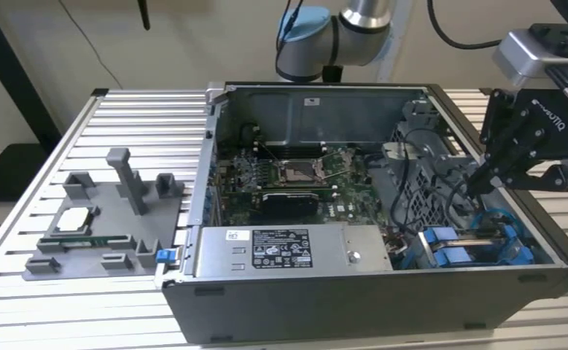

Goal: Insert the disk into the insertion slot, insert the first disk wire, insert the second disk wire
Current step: 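Insert the second disk wire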

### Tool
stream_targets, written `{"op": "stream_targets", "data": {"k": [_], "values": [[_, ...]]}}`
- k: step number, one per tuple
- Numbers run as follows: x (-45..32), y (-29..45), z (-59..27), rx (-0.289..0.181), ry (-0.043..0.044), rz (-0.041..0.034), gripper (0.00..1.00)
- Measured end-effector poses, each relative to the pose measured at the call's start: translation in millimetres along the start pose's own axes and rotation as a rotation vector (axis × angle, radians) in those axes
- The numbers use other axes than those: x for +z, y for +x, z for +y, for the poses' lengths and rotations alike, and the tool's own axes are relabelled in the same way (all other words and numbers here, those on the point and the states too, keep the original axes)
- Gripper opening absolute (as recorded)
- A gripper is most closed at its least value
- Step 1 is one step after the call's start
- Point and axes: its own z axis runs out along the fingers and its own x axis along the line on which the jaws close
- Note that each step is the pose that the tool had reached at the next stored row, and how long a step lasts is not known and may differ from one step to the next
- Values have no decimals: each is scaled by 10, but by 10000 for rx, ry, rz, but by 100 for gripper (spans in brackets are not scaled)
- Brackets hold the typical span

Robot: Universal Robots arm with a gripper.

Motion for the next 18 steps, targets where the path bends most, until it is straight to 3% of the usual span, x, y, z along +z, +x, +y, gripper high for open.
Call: {"op": "stream_targets", "data": {"k": [18], "values": [[-2, 26, 1, 1, 0, 20, 0]]}}
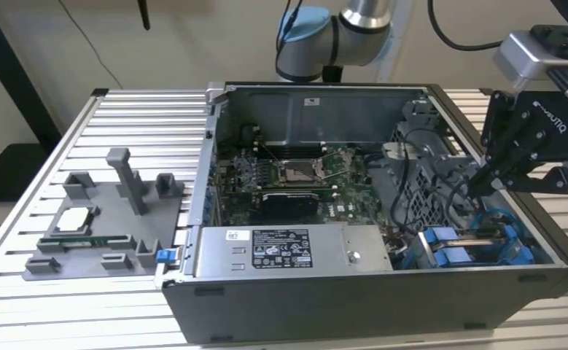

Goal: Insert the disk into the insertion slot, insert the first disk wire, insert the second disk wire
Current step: 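Insert the second disk wire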

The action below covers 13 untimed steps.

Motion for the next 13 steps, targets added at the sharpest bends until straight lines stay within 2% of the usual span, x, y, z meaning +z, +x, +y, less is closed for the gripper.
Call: {"op": "stream_targets", "data": {"k": [8, 13], "values": [[-8, 69, 0, 0, 2, 1, 0], [-6, 100, 1, -8, 45, -1, 0]]}}
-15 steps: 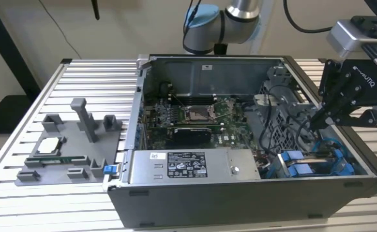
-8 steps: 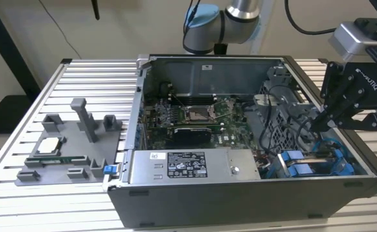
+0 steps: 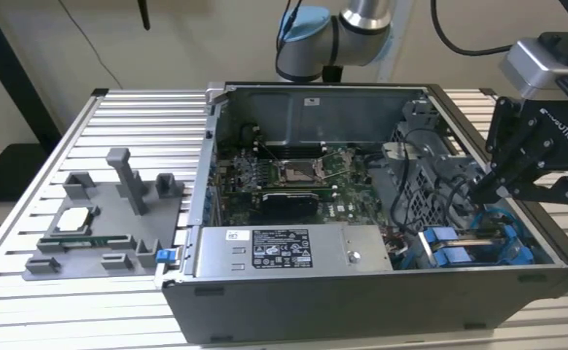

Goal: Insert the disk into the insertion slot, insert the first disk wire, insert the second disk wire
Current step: 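Insert the second disk wire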

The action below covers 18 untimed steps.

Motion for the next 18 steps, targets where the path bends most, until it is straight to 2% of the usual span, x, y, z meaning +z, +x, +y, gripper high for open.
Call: {"op": "stream_targets", "data": {"k": [5, 8, 12, 18], "values": [[14, 11, 22, -6, 54, 10, 0], [34, 15, 55, -24, 175, 15, 0], [67, 21, 115, -62, 438, 33, 0], [123, 31, 195, -122, 984, 39, 0]]}}
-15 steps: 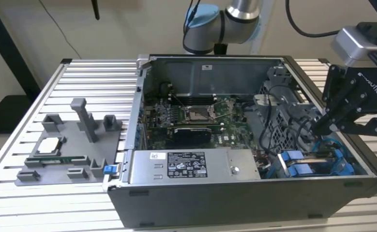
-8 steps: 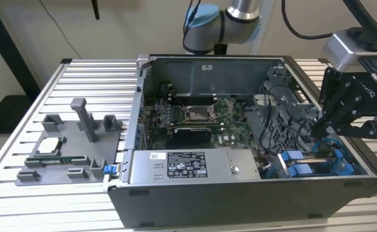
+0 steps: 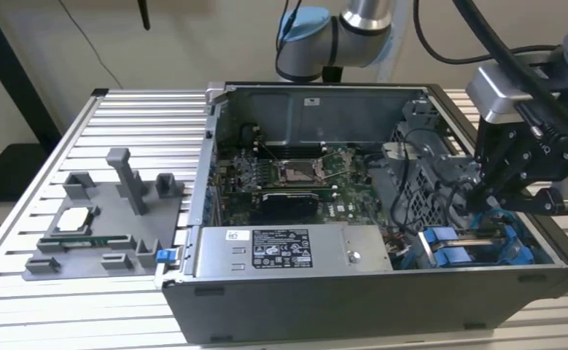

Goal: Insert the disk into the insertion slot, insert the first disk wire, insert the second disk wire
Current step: 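Insert the second disk wire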

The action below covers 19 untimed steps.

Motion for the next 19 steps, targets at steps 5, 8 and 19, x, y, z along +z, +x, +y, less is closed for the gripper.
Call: {"op": "stream_targets", "data": {"k": [5, 8, 19], "values": [[41, 6, 44, -14, 422, 4, 0], [65, 10, 69, -21, 670, 9, 0], [124, 20, 122, 80, 1233, 38, 0]]}}
